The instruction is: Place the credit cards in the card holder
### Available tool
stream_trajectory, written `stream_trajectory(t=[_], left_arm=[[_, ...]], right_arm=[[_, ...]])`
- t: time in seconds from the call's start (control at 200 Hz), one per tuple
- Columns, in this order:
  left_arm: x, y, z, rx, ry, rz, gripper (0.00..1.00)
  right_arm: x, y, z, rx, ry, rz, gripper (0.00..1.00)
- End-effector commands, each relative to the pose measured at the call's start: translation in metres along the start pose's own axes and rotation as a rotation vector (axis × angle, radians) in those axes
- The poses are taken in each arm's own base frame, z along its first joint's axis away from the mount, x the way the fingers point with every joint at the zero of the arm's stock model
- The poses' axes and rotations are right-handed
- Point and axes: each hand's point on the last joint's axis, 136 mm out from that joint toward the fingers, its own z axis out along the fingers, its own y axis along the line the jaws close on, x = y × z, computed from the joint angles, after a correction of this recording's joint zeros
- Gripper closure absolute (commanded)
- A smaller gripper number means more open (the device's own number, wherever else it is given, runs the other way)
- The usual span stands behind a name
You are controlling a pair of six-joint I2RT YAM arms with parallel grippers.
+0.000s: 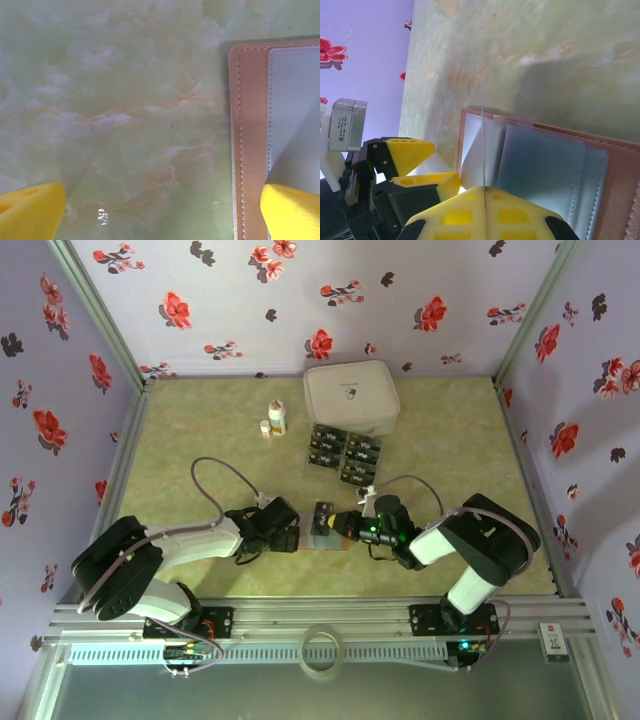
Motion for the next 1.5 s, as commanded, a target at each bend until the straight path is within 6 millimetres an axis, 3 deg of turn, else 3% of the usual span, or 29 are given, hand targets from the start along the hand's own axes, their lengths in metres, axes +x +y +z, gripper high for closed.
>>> stream_trajectory(t=[0.0,1.0,1.335,1.495], left_arm=[[0.01,0.016,0.002,-0.055,0.022,-0.005,0.0],[0.01,0.016,0.002,-0.052,0.02,-0.002,0.0],[-0.033,-0.001,-0.033,-0.007,-0.074,0.042,0.0],[-0.04,-0.012,-0.032,0.013,-0.074,0.059,0.0]], right_arm=[[0.006,0.003,0.0,-0.028,0.01,0.003,1.0],[0.021,-0.008,-0.002,-0.032,0.016,0.051,1.0],[0.022,-0.01,-0.002,-0.029,0.01,0.053,1.0],[0.022,-0.012,-0.002,-0.026,0.008,0.054,1.0]])
